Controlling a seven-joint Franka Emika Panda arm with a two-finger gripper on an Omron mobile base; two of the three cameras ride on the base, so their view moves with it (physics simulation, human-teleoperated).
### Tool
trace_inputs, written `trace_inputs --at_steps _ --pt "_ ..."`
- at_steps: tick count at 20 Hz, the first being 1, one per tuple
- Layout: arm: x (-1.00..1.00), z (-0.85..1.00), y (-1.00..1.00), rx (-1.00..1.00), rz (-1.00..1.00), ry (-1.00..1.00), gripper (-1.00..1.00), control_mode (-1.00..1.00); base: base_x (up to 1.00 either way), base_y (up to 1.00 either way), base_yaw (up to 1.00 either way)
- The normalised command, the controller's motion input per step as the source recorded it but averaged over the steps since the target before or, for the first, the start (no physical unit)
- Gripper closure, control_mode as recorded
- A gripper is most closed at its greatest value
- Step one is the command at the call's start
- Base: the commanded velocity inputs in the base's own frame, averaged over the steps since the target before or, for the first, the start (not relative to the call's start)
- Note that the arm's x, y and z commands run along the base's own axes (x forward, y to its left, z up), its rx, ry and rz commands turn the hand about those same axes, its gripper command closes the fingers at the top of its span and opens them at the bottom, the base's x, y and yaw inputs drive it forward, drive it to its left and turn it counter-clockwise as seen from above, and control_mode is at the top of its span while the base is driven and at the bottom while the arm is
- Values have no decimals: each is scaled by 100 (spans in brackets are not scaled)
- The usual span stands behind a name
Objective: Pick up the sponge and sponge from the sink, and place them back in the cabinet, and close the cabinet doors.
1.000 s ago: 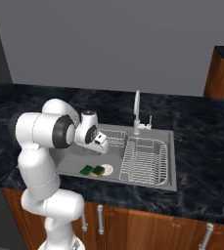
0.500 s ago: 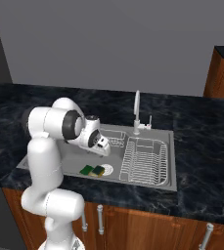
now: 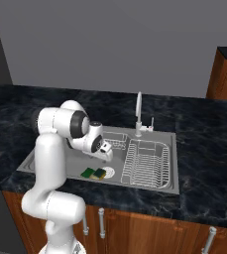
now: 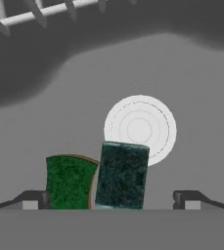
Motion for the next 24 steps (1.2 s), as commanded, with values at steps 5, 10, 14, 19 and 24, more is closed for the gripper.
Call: trace_inputs --at_steps 5,10,14,19,24 --pt "2 -15 -1 0 0 5 -100 -100 0 0 0" --pt "0 -6 0 0 0 1 -100 -100 0 0 0" --pt "0 -18 -1 0 0 0 -100 -100 0 0 0" --pt "0 -34 -3 0 0 0 -100 -100 0 0 0" --pt "0 -29 -4 0 0 0 -100 -100 0 0 0"
